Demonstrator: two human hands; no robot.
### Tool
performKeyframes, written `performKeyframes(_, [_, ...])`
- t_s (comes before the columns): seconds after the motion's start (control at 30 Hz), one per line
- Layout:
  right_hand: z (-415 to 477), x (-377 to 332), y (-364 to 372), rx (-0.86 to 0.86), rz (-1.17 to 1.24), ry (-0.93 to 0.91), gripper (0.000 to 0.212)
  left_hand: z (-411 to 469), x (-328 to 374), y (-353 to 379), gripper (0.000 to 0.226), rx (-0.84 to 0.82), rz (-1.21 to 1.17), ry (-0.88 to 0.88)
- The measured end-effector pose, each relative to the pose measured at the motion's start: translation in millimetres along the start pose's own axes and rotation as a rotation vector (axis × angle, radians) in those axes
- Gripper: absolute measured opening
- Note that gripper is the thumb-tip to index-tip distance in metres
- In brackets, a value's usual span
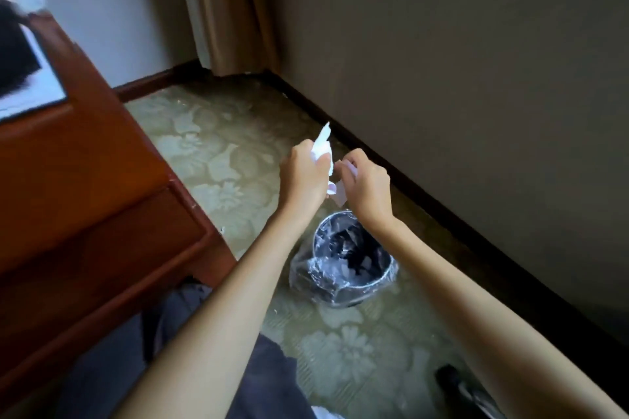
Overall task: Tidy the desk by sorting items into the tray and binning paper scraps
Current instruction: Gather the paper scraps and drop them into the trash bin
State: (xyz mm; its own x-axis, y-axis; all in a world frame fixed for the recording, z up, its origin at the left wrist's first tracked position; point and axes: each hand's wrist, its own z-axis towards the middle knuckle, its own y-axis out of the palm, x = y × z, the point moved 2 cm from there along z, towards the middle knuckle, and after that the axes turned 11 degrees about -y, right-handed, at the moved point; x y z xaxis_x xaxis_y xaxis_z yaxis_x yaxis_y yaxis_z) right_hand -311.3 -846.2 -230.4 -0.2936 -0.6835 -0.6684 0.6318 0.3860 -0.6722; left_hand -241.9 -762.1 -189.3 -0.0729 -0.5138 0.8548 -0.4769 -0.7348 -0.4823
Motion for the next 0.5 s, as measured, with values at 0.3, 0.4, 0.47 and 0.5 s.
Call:
performKeyframes(0.3, [-13.5, 138.7, 52.4, -0.382, -0.112, 0.222, 0.02, 66.9, -83.7, 122.6, 0.029, -0.143, 0.207, -0.261])
performKeyframes(0.4, [-15.6, 177.9, 76.0, -0.482, -0.094, 0.321, 0.019, 80.2, -109.8, 152.1, 0.03, -0.194, 0.298, -0.33])
performKeyframes(0.47, [-18.1, 202.9, 92.5, -0.541, -0.081, 0.384, 0.02, 86.8, -126.4, 170.3, 0.03, -0.238, 0.382, -0.376])
performKeyframes(0.5, [-19.1, 214.2, 99.5, -0.565, -0.079, 0.413, 0.022, 89.5, -134.5, 179.5, 0.029, -0.263, 0.417, -0.399])
